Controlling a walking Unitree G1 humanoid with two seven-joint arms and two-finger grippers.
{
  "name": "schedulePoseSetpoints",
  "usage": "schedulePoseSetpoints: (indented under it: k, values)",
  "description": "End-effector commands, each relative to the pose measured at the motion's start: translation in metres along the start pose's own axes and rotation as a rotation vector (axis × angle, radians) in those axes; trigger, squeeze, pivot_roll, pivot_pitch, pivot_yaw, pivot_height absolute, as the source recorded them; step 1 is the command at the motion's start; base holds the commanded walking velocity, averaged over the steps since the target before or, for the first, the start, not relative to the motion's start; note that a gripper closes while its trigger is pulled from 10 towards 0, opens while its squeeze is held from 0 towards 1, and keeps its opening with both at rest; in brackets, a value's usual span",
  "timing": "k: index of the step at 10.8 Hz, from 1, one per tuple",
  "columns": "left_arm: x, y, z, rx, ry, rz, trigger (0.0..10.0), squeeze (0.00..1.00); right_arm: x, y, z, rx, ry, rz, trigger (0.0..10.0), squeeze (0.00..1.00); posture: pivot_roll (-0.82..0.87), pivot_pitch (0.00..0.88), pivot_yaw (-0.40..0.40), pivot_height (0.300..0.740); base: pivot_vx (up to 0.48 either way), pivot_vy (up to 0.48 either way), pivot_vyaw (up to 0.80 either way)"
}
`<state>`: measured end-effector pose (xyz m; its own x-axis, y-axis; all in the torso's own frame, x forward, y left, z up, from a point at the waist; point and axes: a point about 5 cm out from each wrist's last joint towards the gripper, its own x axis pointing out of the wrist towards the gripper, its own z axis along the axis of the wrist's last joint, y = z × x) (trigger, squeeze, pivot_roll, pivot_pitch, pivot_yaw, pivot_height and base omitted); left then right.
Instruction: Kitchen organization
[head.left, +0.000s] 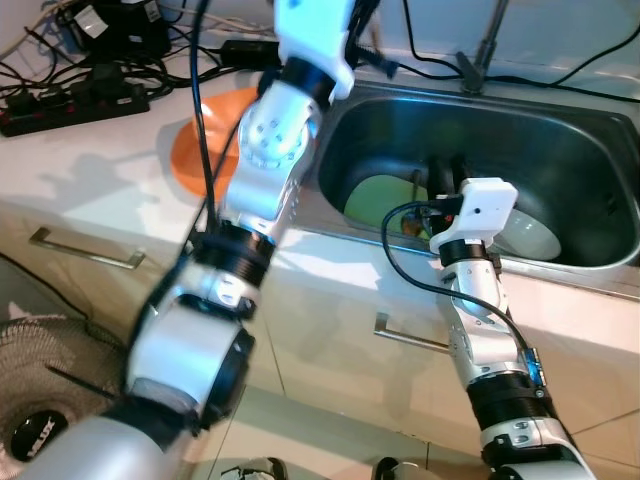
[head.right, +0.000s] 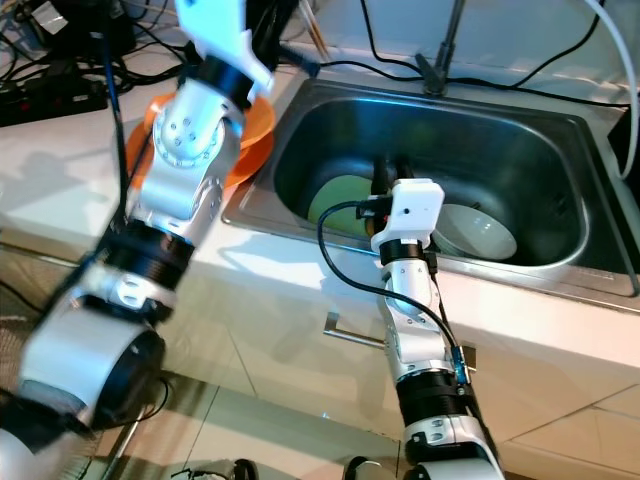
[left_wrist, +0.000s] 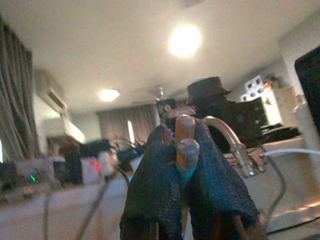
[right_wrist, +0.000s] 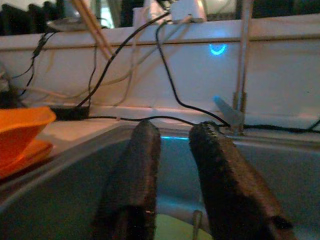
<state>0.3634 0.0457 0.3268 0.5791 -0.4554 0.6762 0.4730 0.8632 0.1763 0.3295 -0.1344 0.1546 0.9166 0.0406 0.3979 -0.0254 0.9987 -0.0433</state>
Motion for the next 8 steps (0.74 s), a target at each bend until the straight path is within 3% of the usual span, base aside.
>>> schedulePoseSetpoints:
  k: [1, 3, 5, 7, 8]
  values:
    - [-0.006, 0.004, -0.002, -0.077, 0.011, 0.001, 10.0, 0.0, -0.007, -0.012, -0.016, -0.066, 0.084, -0.007, 10.0, 1.0, 0.05, 0.081, 0.051, 0.74, 0.0, 0.0, 0.0]
    - [-0.015, 0.005, -0.012, -0.174, 0.068, -0.002, 10.0, 0.0, -0.001, -0.015, -0.01, -0.165, 0.065, 0.033, 10.0, 1.0, 0.05, 0.094, 0.044, 0.74, 0.0, 0.0, 0.0]
    - [-0.03, 0.004, -0.021, -0.231, 0.11, 0.0, 10.0, 0.0, 0.012, -0.015, 0.007, -0.183, 0.012, 0.044, 10.0, 1.0, 0.04, 0.099, 0.039, 0.74, 0.0, 0.0, 0.0]
    - [-0.033, 0.003, -0.023, -0.273, 0.122, -0.007, 10.0, 0.0, 0.022, -0.01, 0.021, -0.203, -0.037, 0.068, 10.0, 1.0, 0.04, 0.103, 0.037, 0.74, 0.0, 0.0, 0.0]
    - [-0.035, 0.002, -0.024, -0.305, 0.13, -0.008, 10.0, 0.0, 0.025, -0.003, 0.025, -0.272, -0.049, 0.128, 10.0, 0.0, 0.04, 0.104, 0.038, 0.74, 0.0, 0.0, 0.0]
